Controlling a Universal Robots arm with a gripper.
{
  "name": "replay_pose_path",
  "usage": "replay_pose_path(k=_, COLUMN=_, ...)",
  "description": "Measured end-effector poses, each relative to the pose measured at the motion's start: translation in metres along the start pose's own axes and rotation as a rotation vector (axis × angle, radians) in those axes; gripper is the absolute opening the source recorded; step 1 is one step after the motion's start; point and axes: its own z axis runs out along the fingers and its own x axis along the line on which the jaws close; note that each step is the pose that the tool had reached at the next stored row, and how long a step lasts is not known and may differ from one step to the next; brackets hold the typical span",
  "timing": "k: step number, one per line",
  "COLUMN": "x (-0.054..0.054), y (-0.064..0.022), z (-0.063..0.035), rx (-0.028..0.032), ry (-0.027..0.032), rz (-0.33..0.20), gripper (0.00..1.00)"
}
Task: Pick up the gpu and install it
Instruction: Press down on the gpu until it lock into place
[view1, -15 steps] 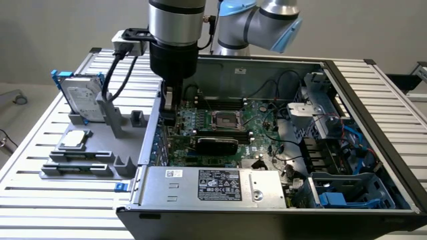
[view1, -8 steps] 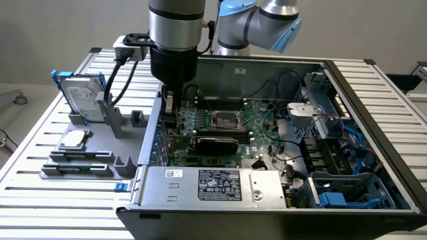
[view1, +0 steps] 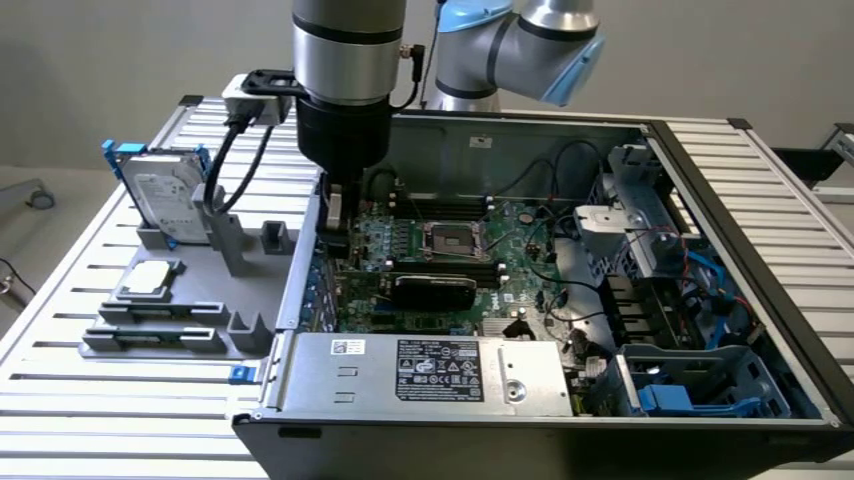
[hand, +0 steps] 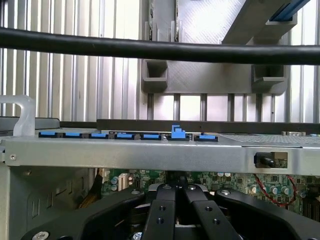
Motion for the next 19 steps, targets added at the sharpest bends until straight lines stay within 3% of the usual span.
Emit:
replay_pose_path(k=6, x=0.0, y=-0.0009, z=0.0001, rx=0.0002, ry=-0.0065, rz=-0.001, gripper=0.11)
replay_pose_path(k=12, x=-0.0003, y=-0.0023, z=-0.0001, rx=0.0014, ry=-0.0191, rz=-0.002, gripper=0.11)
replay_pose_path(k=16, x=-0.0005, y=-0.0022, z=0.003, rx=0.0111, ry=-0.0221, rz=-0.002, gripper=0.11)
replay_pose_path(k=19, x=-0.0008, y=-0.0002, z=0.0045, rx=0.0133, ry=-0.0219, rz=-0.002, gripper=0.11)
